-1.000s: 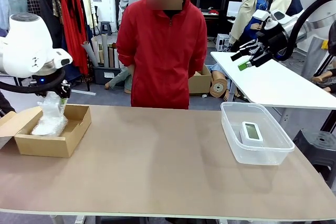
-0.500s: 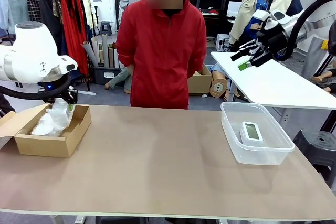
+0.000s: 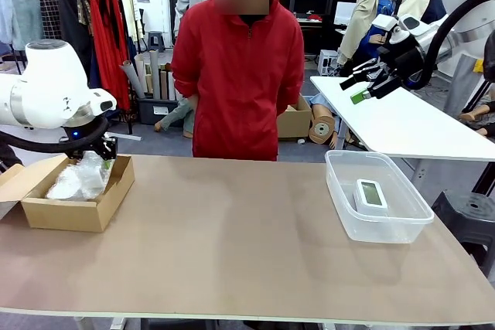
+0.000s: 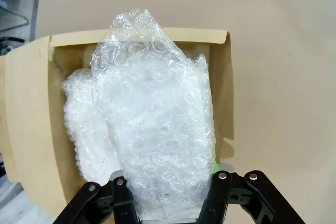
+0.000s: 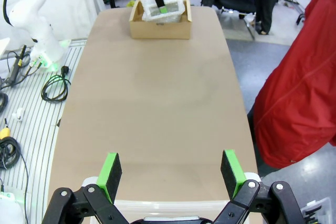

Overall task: Separate and place wrapped and unwrapped clocks.
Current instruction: If the picked Digital clock is wrapped, place it in the Package Box ; if not, place it in the Organizing box.

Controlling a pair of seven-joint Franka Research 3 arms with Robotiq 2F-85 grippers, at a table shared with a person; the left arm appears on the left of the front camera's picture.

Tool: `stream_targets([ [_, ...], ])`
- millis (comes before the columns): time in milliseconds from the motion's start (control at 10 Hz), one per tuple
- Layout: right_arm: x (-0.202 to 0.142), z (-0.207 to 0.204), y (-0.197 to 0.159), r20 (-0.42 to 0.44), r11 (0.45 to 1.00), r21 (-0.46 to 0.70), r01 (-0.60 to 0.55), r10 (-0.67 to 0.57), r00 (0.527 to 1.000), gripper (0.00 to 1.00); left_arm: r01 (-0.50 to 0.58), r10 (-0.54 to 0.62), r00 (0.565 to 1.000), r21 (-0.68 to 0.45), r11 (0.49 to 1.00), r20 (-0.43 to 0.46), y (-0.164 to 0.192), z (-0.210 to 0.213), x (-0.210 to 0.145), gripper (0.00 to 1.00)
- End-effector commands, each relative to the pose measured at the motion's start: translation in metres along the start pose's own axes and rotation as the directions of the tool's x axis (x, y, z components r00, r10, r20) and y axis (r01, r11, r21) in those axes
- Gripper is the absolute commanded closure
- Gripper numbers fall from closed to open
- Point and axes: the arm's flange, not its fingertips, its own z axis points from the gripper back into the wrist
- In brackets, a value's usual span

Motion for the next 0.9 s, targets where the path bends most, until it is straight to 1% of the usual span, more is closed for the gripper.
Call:
stream_targets([
  [0, 0.001, 0.0, 0.001, 0.002, 1.0, 0.001, -0.002, 0.002, 1.0, 0.0, -0.001, 0.001, 1.0, 0.0, 1.0, 0.006, 0.0, 0.003, 0.001, 1.0],
  [300, 0.001, 0.0, 0.001, 0.002, 1.0, 0.001, -0.002, 0.002, 1.0, 0.0, -0.012, 0.012, 1.0, -0.002, 1.0, -0.014, 0.0, -0.006, -0.002, 1.0],
  [800, 0.001, 0.0, 0.001, 0.002, 1.0, 0.001, -0.002, 0.002, 1.0, 0.0, 0.005, -0.008, 0.998, -0.044, 0.999, -0.054, 0.004, -0.023, -0.003, 1.0],
])
